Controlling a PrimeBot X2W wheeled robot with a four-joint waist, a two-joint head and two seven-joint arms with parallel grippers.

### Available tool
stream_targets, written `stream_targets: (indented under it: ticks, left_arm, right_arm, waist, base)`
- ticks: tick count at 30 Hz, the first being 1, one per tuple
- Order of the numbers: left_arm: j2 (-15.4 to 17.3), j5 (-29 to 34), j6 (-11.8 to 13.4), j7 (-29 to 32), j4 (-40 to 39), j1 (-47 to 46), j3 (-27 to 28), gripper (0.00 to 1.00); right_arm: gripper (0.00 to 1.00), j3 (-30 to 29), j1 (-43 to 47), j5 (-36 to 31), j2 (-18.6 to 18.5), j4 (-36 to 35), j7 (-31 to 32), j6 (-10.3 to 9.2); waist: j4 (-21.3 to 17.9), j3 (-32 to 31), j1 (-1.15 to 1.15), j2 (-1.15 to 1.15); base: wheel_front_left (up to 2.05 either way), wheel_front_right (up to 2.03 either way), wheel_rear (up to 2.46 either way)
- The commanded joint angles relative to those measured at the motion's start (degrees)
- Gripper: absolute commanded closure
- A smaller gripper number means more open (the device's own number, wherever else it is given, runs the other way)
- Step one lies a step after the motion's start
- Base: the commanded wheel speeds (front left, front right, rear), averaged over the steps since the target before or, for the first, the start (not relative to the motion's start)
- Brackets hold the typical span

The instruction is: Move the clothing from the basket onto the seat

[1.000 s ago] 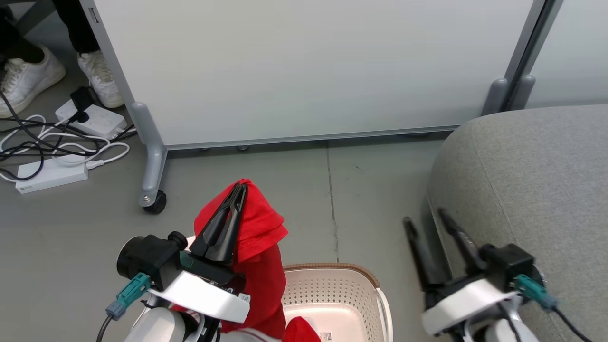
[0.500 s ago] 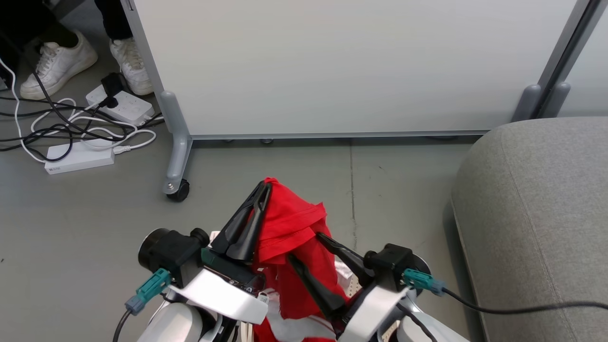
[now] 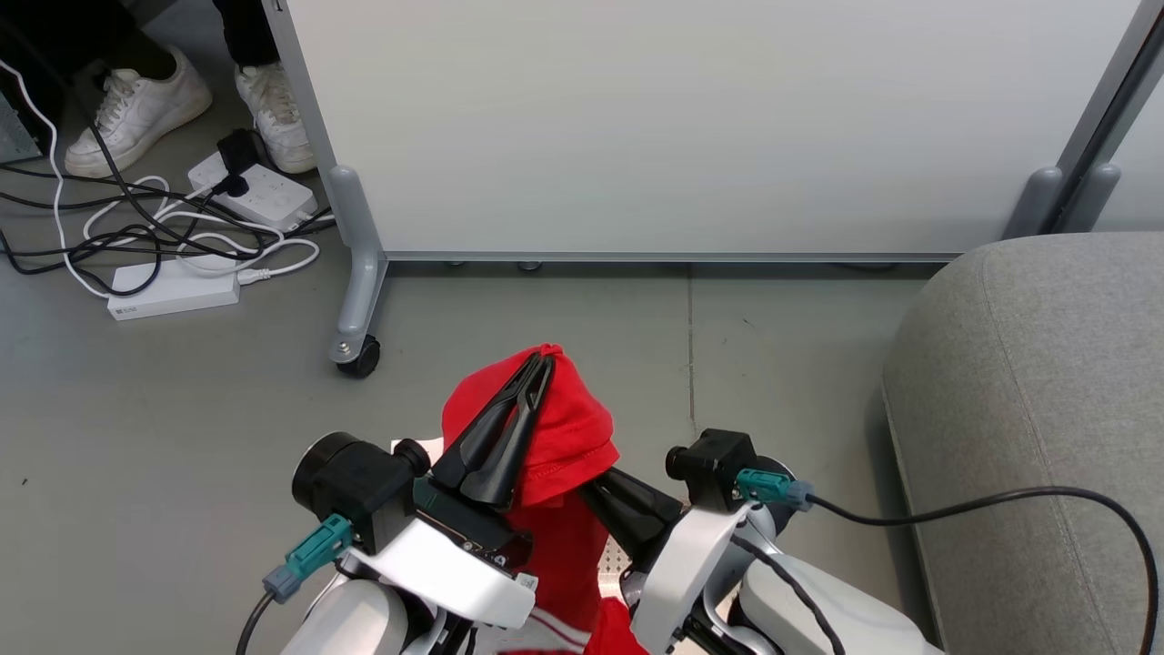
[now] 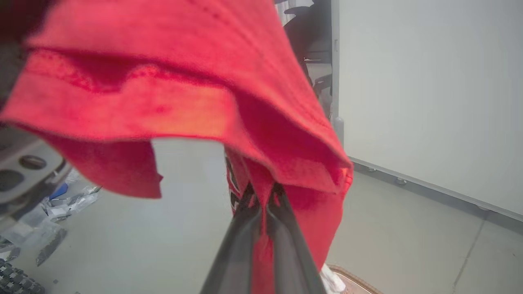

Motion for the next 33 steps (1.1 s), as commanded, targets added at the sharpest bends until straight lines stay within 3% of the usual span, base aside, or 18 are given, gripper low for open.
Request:
stream_targets:
  ticks: [1,3,4,5,21,33]
  left_arm:
    - [0.1,-0.37,-0.23,-0.35,-0.29,-1.15,0.1,0.8]
    - [0.16,-0.45,-0.16,-0.48,-0.46,-1.17,0.23,0.39]
    - [0.19,-0.41,-0.03,-0.54,-0.62,-1.25,0.41,0.09]
    - [0.22,-0.38,0.18,-0.63,-0.71,-1.27,0.57,0.0]
    - [3.74,3.49,-0.38,1.2,-2.03,1.96,-3.82,0.0]
    - [8.03,4.67,-1.58,3.25,-0.98,4.26,-6.98,0.0]
  right_arm:
    - [1.0,-0.07,-0.85,0.86,-0.33,0.38,-0.59,0.11]
    - [1.0,-1.59,-1.09,1.58,-0.33,-0.58,-0.65,0.11]
    - [1.0,-2.42,-1.02,1.44,-0.33,-1.05,-0.65,0.11]
    - [1.0,-3.61,-0.84,1.29,-0.31,-1.72,-0.66,0.11]
    - [1.0,-21.26,2.12,-6.05,-0.31,-4.99,-0.56,0.12]
    - [1.0,-28.35,4.21,-11.5,-0.31,-5.37,-0.51,0.12]
  waist:
    - [-0.13,-0.03,0.0,0.0]
    - [-0.35,0.01,0.0,0.0]
    - [-0.49,0.04,0.0,0.0]
    - [-0.66,0.08,0.0,0.0]
    - [-6.08,1.22,0.0,0.0]
    - [-13.3,4.38,0.0,0.0]
  base:
    - [0.0,0.0,0.0]
    - [0.0,0.0,0.0]
    - [0.0,0.0,0.0]
    - [0.0,0.0,0.0]
    - [0.0,0.0,0.0]
    - [0.0,0.0,0.0]
